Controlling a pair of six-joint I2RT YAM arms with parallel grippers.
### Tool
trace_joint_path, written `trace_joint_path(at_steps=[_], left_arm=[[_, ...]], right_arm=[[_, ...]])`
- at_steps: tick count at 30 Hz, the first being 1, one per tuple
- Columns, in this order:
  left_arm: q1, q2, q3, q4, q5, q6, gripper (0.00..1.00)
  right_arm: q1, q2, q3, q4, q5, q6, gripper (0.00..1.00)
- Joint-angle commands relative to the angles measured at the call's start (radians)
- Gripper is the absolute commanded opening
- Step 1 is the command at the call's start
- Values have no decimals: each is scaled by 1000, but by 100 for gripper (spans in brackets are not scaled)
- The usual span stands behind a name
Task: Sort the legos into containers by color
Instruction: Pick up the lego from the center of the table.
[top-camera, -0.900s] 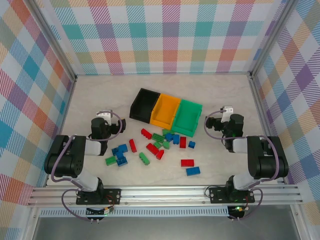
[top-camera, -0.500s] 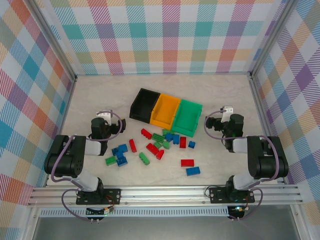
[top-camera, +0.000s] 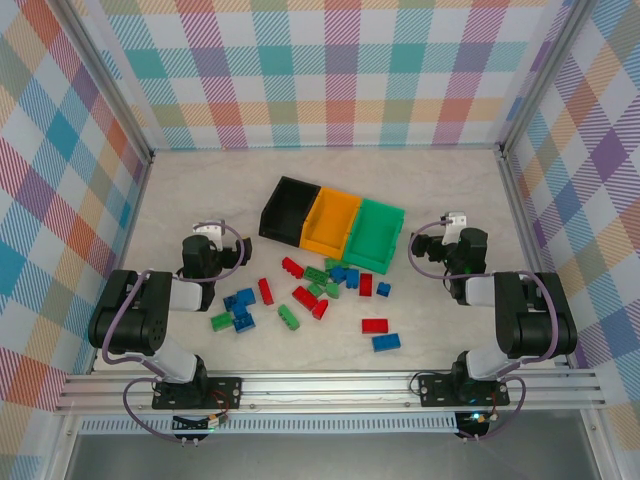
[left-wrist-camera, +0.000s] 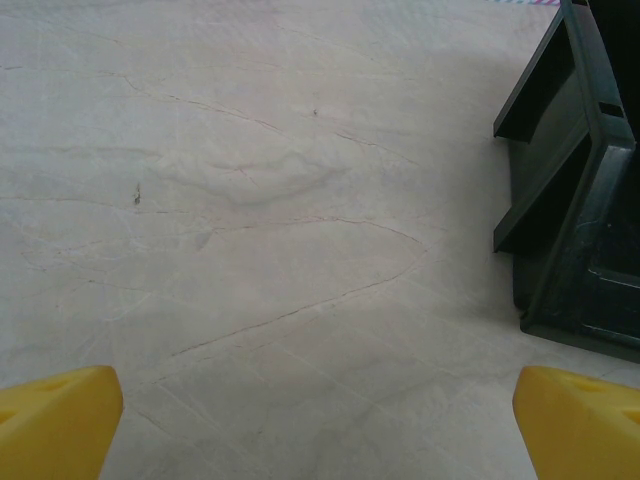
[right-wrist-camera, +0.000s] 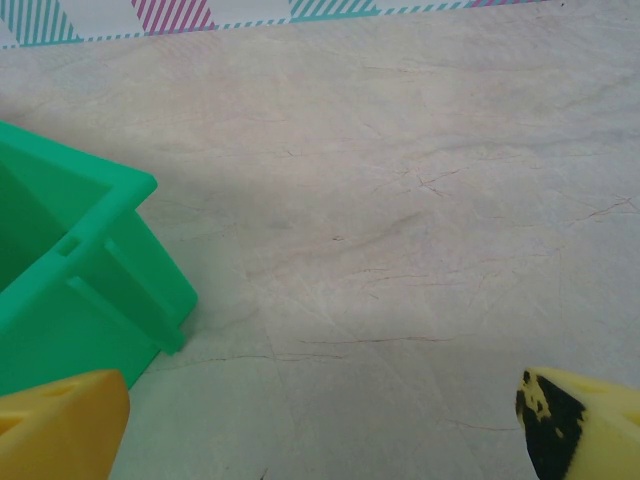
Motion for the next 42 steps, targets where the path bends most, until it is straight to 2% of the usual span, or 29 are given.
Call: trace_joint_path(at_steps=[1, 19, 21, 23, 25, 31, 33, 35, 39, 40, 42], left_arm=[[9, 2, 19, 26, 27, 14, 100], [8, 2, 20, 26, 27, 14, 100], [9, 3, 21, 23, 27, 13, 100], [8, 2, 21, 26, 27, 14, 100], [6, -9, 13, 32, 55, 29, 100], [-7, -181, 35, -170, -26, -3, 100], [-8, -255, 34, -228, -48, -22, 100], [-7, -348, 63, -351, -88, -98, 100], [-6, -457, 177, -652, -85, -232, 100], [-6, -468, 195, -699, -57, -261, 100], [-5, -482, 187, -712, 37, -318, 100]], right_arm=[[-6, 3, 13, 26, -28, -14, 99], [-5, 0, 10, 35, -23, -13, 99], [-5, -43, 47, -59, -41, -20, 99], [-4, -118, 137, -313, -46, 2, 99], [-4, -153, 171, -413, -41, 30, 99], [-4, -316, 125, -435, -6, 122, 99], [-5, -358, 151, -534, 24, 245, 99], [-5, -380, 216, -726, 50, 412, 99], [3, -337, 296, -822, -275, 452, 99], [21, -324, 314, -854, -321, 466, 99], [113, -310, 329, -922, -323, 476, 99]])
